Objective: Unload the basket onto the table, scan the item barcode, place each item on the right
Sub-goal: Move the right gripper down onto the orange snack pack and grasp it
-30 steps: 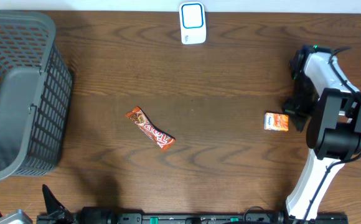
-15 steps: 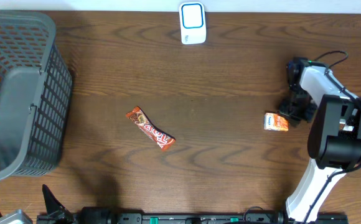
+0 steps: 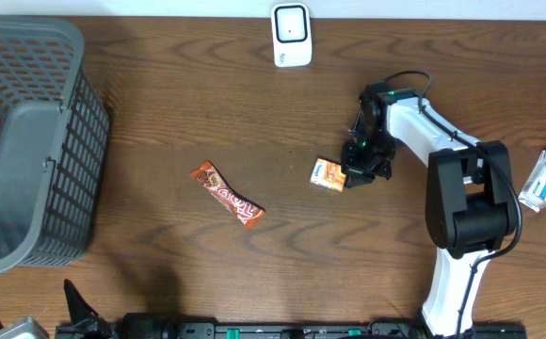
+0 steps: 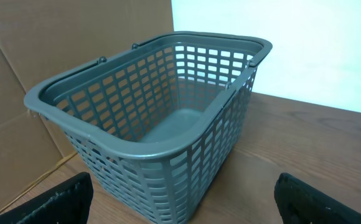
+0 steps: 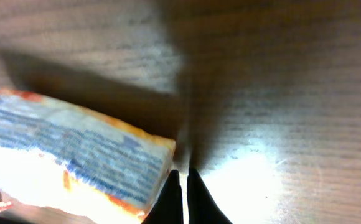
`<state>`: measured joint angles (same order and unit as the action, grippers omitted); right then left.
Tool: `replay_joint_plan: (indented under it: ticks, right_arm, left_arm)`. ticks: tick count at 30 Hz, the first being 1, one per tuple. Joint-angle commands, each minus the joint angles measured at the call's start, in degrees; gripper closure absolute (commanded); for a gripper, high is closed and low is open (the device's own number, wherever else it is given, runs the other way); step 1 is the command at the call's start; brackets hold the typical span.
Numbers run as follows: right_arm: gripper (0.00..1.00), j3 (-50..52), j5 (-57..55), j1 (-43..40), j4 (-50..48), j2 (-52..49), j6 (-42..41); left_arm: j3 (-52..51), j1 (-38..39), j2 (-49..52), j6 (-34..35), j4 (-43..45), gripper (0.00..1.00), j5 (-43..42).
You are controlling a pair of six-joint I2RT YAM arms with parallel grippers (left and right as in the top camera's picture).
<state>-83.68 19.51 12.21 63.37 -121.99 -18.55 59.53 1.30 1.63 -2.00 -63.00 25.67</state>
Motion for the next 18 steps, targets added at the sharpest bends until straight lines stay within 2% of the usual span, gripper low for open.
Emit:
replay_joint_plan:
  ticks: [1, 2, 5, 6, 7, 8, 11, 18]
  right_arm:
    - [0.96, -2.8, -0.5, 0.6, 3.0, 1.3, 1.4]
    - [0.93, -3.4, -0.6, 0.8, 4.1, 2.3, 1.4]
    - [0.7, -5.6, -0.6, 2.0, 7.2, 7.2, 0.1]
    - [0.54, -6.0, -0.6, 2.4, 7.5, 8.7, -0.5]
    - [0.16, -6.4, -0.6, 3.0, 7.4, 10.5, -1.3]
    - [0.01, -6.4, -0.6, 3.4, 6.9, 11.6, -1.9]
    - [0.01, -6.4, -2.9, 5.7, 3.5, 14.6, -2.8]
    - [0.01, -6.4, -12.6, 13.0, -1.2, 12.2, -14.0]
  left_arm:
    - [-0.1, 0.2, -0.5, -0.9, 0.0, 0.07, 0.5]
    - [-0.1, 0.2, -0.5, -0.9, 0.0, 0.07, 0.5]
    - [-0.1, 0.2, -0.5, -0.9, 0.0, 0.07, 0.5]
    - [-0.1, 0.2, -0.5, -0.9, 0.0, 0.07, 0.5]
    - [-0.1, 0.2, -0.5, -0.9, 0.0, 0.07, 0.5]
    - [-0.1, 0.2, -0.5, -0.9, 0.0, 0.07, 0.5]
    - [-0.1, 0.2, -0.5, -0.9, 0.0, 0.07, 0.5]
    - [-0.1, 0.2, -0.5, -0.9, 0.0, 0.07, 0.5]
